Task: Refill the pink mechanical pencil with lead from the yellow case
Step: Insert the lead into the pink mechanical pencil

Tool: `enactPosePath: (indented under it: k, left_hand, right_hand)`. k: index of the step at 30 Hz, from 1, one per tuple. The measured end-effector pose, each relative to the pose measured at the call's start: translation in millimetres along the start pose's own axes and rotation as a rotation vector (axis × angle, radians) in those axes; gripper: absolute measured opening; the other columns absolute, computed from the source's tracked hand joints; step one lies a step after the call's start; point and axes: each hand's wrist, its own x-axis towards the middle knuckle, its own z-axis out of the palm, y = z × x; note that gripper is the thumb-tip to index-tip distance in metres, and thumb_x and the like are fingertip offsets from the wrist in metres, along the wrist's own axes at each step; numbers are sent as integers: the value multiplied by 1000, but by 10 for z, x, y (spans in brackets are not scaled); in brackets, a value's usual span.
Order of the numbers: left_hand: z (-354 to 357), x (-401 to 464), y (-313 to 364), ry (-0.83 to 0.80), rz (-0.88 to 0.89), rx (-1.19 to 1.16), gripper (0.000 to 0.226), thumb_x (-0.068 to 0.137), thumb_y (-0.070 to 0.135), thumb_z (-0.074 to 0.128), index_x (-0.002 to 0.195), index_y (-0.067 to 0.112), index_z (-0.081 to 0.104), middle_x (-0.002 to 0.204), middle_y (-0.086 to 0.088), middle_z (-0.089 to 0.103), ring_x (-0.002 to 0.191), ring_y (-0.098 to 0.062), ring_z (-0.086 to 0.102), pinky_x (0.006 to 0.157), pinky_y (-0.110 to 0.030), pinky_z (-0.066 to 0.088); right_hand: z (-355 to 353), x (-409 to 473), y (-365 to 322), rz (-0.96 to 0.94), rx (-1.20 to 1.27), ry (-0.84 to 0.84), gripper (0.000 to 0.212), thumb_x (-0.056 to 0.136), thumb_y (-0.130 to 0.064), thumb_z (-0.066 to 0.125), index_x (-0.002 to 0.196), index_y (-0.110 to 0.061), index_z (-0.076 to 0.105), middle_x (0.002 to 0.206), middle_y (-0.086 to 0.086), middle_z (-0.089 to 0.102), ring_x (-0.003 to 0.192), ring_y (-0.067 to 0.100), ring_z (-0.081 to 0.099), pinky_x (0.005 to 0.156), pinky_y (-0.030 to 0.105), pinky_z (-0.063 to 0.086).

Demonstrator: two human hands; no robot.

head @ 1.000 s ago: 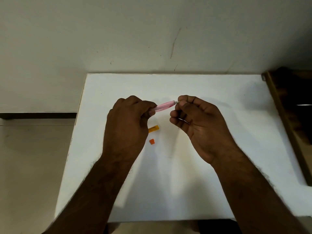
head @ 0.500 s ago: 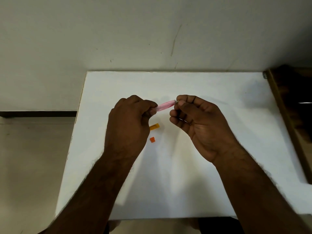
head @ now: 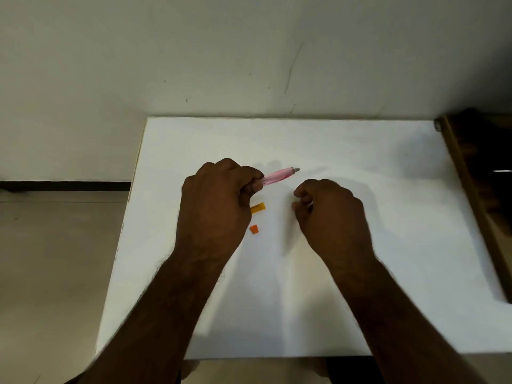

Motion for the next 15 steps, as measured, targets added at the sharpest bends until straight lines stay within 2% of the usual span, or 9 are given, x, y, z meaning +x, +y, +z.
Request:
enactPosePath:
  k: [4, 7, 10, 12, 15]
  left_hand:
    - [-29, 0, -11, -4, -12, 27, 19, 96, 23, 59, 106, 25, 75, 92, -2, 71, 88, -30, 62, 78, -48, 49]
    - [-38, 2, -9, -4, -14, 32, 20, 96, 23, 58, 106, 25, 75, 92, -2, 71, 89, -30, 62, 79, -48, 49]
    - [-37, 6, -4, 0, -19, 36, 19, 96, 22, 58, 105, 24, 75, 92, -2, 71, 89, -30, 62, 79, -49, 49]
    - [-29, 11, 2, -4, -19, 38, 18, 96, 22, 58, 104, 25, 74, 91, -2, 71, 88, -29, 61, 78, -48, 49]
    - [-14, 14, 9, -9, -22, 35, 19, 95, 22, 58, 104, 25, 74, 90, -1, 70, 87, -29, 61, 78, -47, 49]
  right_hand:
    - [58, -15, 0, -7, -76, 6, 19, 93, -18, 59, 107, -22, 72, 101, 3, 71, 93, 26, 68, 70, 27, 37]
    - [40, 9, 4, 15, 37, -33, 20, 92, -16, 63, 108, -21, 74, 102, 1, 74, 95, 23, 69, 77, 27, 43]
    - [-42, 53, -43, 145, 524, -12, 18, 91, -10, 66, 100, -20, 78, 86, -5, 75, 77, 17, 72, 79, 29, 56]
    - [-130, 75, -72, 229, 894, 24, 20, 90, -2, 64, 96, -15, 77, 77, -1, 73, 66, 18, 72, 75, 34, 62]
    - [-240, 79, -101, 320, 1277, 24, 18, 91, 4, 64, 96, -8, 76, 75, 5, 71, 67, 20, 71, 71, 29, 61]
